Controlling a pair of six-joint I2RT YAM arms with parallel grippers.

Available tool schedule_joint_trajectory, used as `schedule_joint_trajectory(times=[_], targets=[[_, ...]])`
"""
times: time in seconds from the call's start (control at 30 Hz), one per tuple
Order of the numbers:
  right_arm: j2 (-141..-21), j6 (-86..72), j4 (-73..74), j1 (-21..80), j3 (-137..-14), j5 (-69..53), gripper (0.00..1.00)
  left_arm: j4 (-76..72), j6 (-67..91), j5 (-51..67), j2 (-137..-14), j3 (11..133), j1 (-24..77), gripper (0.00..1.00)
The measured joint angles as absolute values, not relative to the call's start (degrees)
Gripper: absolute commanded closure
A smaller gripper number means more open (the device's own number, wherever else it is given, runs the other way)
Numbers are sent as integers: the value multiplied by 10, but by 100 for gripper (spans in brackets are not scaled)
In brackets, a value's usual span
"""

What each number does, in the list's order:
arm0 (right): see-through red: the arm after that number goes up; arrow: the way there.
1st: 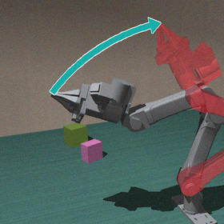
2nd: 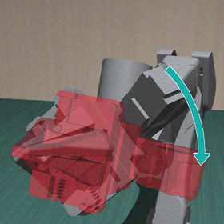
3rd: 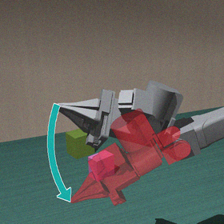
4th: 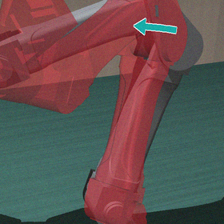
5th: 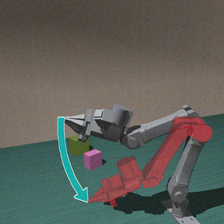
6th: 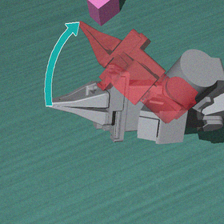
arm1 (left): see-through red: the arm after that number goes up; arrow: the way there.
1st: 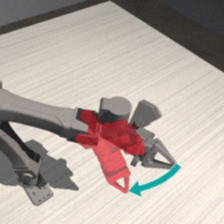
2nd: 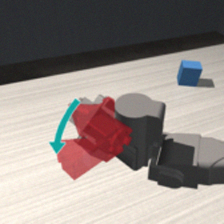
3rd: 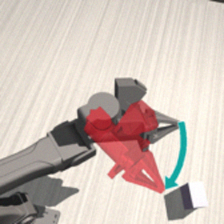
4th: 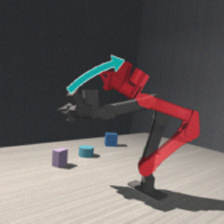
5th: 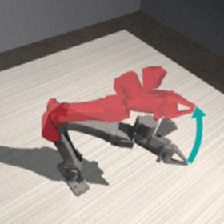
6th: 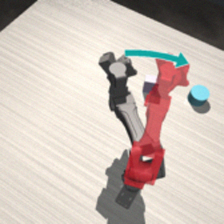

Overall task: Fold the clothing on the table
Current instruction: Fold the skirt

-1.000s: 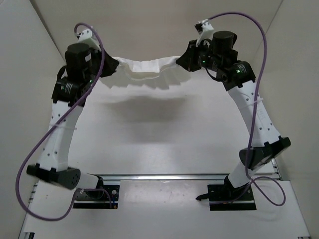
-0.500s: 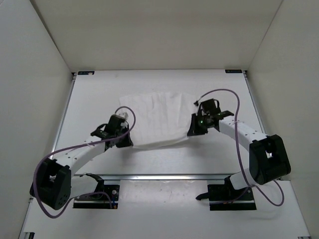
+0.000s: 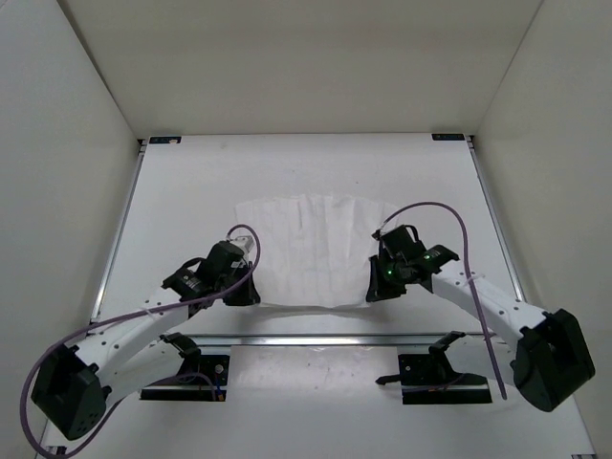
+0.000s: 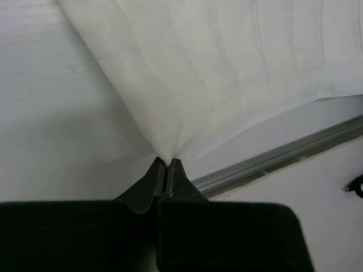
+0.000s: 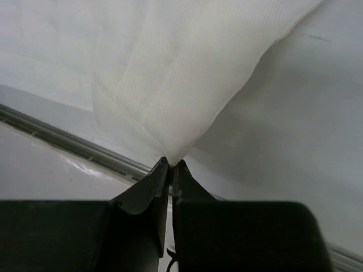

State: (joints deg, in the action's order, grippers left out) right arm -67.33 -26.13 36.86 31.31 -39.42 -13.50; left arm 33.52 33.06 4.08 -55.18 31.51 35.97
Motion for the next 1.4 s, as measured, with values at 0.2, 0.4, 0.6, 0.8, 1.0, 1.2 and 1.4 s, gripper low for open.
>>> schedule_joint_trajectory(times=[0.2, 0.4, 0.6, 0.8, 1.0, 1.2, 1.4], targets=[[-570, -279, 444, 335, -394, -135, 100, 393, 348, 60, -471, 315, 368, 100], [-500, -285, 519, 341, -394, -152, 99, 448, 371, 86, -404, 341, 368, 100], [-468, -269, 608, 297, -453, -175, 100, 476, 379, 141, -400, 422, 350, 100], [-550, -187, 617, 142, -590, -215, 100, 413, 355, 209, -486, 506, 252, 100], [-783, -141, 521, 104, -694, -236, 100, 289, 348, 231, -677, 532, 162, 100], [-1129, -131, 493, 77, -932, -202, 61, 235, 334, 222, -946, 671, 133, 51], [-1207, -125, 464, 60, -1046, -132, 45, 201, 337, 223, -1022, 734, 94, 38]])
